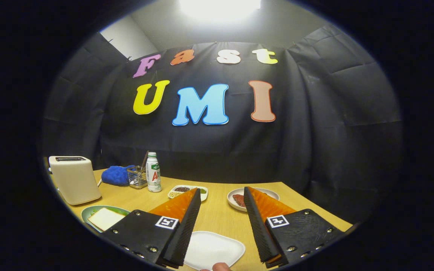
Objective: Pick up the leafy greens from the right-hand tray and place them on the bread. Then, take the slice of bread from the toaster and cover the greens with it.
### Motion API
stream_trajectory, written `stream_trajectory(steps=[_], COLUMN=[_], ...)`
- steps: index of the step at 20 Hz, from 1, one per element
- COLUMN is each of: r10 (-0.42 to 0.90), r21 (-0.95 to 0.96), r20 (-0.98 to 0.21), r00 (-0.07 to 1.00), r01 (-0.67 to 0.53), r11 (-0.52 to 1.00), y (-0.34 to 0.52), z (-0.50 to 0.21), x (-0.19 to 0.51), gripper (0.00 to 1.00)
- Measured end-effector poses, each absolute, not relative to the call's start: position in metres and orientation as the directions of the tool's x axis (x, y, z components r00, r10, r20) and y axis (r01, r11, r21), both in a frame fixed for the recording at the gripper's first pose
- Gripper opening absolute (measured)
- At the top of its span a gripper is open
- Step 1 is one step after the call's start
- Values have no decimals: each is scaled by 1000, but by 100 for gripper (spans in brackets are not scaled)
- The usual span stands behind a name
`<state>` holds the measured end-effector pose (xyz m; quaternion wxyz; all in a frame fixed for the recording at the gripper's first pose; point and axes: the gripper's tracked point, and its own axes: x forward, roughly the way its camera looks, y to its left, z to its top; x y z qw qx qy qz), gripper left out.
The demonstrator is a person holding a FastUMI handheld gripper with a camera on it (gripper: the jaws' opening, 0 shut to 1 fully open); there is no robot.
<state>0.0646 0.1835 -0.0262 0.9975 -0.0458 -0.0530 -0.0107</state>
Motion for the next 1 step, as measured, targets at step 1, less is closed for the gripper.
stream_trajectory(steps=[1], r10=[-37], r21=[-86], r20=[121], r00=[992], r01=[48], r11=[995], y=[166], z=[-22], x=[62], gripper=[71])
